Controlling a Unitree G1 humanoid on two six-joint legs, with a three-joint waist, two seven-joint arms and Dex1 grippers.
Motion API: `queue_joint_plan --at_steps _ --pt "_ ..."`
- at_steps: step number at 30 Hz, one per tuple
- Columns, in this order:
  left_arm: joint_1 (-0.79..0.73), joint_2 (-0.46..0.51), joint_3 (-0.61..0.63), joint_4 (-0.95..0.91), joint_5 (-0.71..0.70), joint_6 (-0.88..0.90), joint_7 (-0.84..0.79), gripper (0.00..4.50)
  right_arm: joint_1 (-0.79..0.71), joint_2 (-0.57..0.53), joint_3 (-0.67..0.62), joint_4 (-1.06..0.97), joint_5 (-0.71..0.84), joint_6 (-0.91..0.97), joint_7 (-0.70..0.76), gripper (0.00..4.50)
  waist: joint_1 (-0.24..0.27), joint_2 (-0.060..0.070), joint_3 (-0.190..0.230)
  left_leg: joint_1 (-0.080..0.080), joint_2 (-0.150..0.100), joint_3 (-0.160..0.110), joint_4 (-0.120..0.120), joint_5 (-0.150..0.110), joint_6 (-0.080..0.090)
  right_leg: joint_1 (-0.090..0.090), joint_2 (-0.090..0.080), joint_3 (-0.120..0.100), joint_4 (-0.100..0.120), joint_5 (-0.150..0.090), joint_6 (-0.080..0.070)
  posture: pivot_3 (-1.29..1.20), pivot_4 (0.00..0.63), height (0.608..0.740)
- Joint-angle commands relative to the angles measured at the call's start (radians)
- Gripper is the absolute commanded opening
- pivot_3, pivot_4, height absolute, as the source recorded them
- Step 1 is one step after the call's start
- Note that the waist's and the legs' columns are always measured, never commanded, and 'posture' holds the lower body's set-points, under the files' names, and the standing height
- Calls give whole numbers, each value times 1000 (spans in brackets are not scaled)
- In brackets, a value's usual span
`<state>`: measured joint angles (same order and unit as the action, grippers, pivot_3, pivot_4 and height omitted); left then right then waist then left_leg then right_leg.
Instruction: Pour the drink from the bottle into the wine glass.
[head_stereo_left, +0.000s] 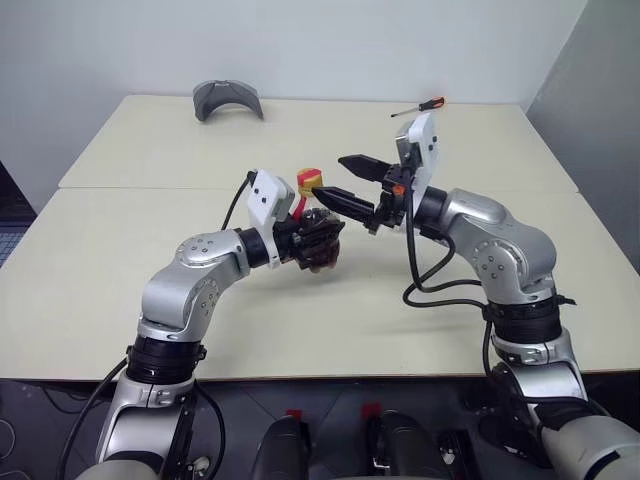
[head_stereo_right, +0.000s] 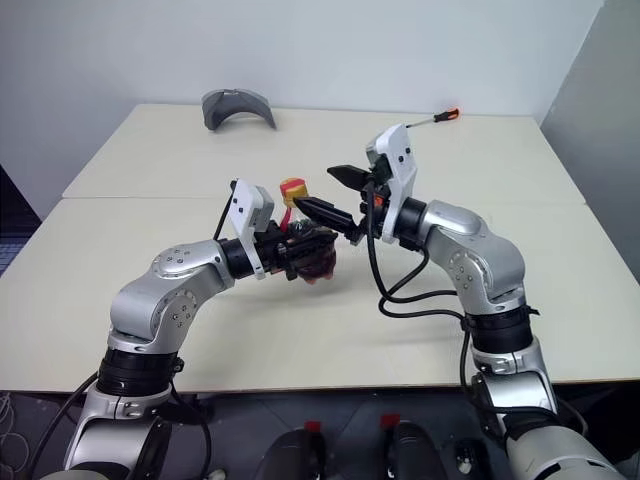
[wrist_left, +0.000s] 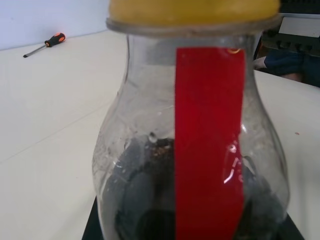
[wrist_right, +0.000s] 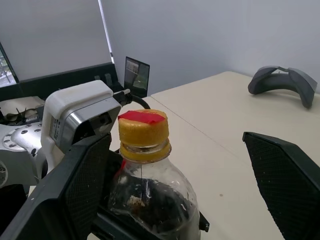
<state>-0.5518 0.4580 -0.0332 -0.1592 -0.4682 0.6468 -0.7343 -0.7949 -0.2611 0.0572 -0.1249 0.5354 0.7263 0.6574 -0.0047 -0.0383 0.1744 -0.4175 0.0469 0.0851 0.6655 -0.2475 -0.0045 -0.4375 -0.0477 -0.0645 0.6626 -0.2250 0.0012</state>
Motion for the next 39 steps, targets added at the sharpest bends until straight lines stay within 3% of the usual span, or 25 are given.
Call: queue_joint_plan --at_steps 1,14,29,39 --pt "-7 1 15 -60 -15 -14 -2 1337 -22 3 -9 -7 -6 -30 -5 4500 0 0 0 0 0 0 0 0 0 0 0 0 0 0 0 0 150 740" --pt "-9 -2 12 -60 -17 -17 -2 1337 -26 -6 -13 10 -33 -50 -12 4500 0 0 0 0 0 0 0 0 0 0 0 0 0 0 0 0 150 740" --pt "-16 2 13 -51 -13 -19 -9 1337 -33 5 -15 -48 99 42 50 4500 0 0 0 0 0 0 0 0 0 0 0 0 0 0 0 0 150 740" --pt "-7 0 10 -65 -16 -12 -6 1337 -86 52 2 53 40 -28 28 4500 0 0 0 0 0 0 0 0 0 0 0 0 0 0 0 0 150 740"
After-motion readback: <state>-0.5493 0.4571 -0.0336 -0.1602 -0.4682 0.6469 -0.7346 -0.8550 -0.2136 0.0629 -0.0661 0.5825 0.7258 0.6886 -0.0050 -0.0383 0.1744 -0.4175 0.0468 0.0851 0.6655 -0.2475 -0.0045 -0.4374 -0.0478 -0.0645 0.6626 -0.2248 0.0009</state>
